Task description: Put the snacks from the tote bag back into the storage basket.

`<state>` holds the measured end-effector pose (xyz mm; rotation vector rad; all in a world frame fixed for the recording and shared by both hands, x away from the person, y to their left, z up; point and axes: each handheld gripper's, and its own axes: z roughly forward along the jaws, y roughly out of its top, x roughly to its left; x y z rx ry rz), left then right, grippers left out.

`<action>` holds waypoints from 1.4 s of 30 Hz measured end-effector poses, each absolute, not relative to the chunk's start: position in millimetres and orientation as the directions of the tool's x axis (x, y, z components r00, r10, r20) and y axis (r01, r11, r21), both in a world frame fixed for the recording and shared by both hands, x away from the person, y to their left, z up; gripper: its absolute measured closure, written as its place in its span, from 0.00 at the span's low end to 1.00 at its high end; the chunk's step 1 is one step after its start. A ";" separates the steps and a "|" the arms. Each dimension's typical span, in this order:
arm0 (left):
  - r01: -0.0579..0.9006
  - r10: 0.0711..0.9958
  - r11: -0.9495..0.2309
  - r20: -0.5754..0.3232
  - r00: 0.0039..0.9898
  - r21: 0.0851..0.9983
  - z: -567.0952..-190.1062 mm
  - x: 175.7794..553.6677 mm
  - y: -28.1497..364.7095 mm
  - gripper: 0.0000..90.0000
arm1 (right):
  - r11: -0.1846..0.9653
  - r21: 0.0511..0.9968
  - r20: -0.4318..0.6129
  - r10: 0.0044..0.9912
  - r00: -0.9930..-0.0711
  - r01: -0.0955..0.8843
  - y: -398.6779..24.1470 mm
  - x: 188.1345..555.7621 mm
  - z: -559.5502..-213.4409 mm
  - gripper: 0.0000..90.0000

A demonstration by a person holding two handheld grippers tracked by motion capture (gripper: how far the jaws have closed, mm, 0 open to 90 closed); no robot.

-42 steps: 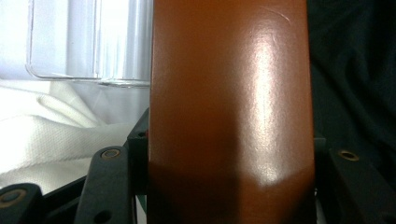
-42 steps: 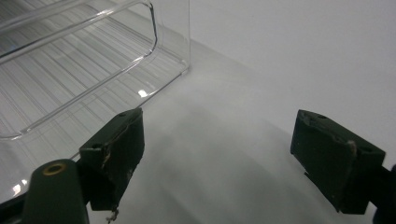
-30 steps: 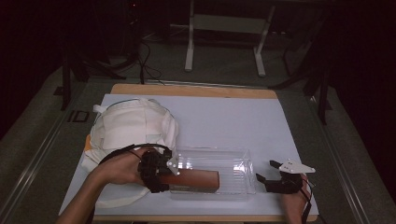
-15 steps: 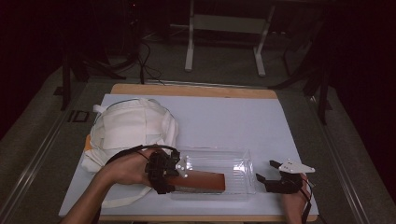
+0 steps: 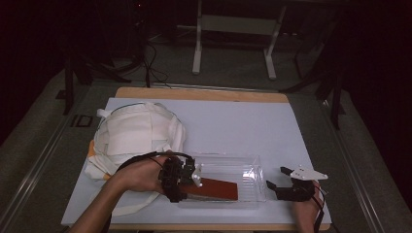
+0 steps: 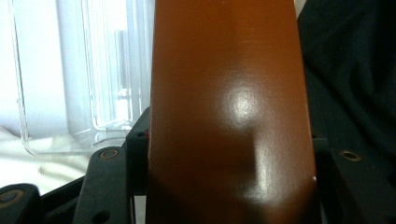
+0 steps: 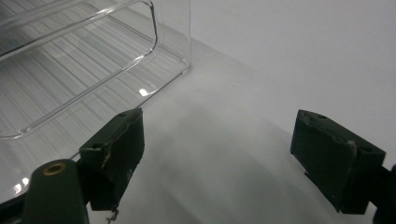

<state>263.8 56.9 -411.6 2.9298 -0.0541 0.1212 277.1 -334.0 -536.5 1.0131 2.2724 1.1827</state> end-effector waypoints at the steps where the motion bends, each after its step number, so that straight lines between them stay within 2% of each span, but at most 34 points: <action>1: -0.051 -0.033 -0.978 0.087 0.996 0.204 -412.0 264.3 55.7 0.48 | 0.384 0.821 -0.007 0.746 -0.666 0.422 -334.0 277.2 -536.5 0.19; 12: -0.057 -0.043 -0.979 0.079 0.996 0.196 -415.8 265.2 44.1 0.47 | 0.383 0.821 -0.005 0.745 -0.667 0.422 -334.4 277.4 -536.5 0.19; 28: -0.072 -0.064 -0.962 0.037 0.997 0.263 -415.0 270.0 32.7 0.45 | 0.387 0.819 -0.006 0.744 -0.668 0.423 -334.4 277.7 -536.5 0.19; 38: -0.049 -0.057 -0.962 -0.023 0.998 0.268 -423.7 274.1 22.5 0.41 | 0.387 0.818 -0.004 0.743 -0.669 0.425 -334.3 278.0 -536.6 0.19; 42: -0.033 -0.048 -0.962 -0.050 0.998 0.273 -427.0 275.2 21.3 0.36 | 0.390 0.816 -0.005 0.743 -0.669 0.427 -333.9 278.2 -536.7 0.19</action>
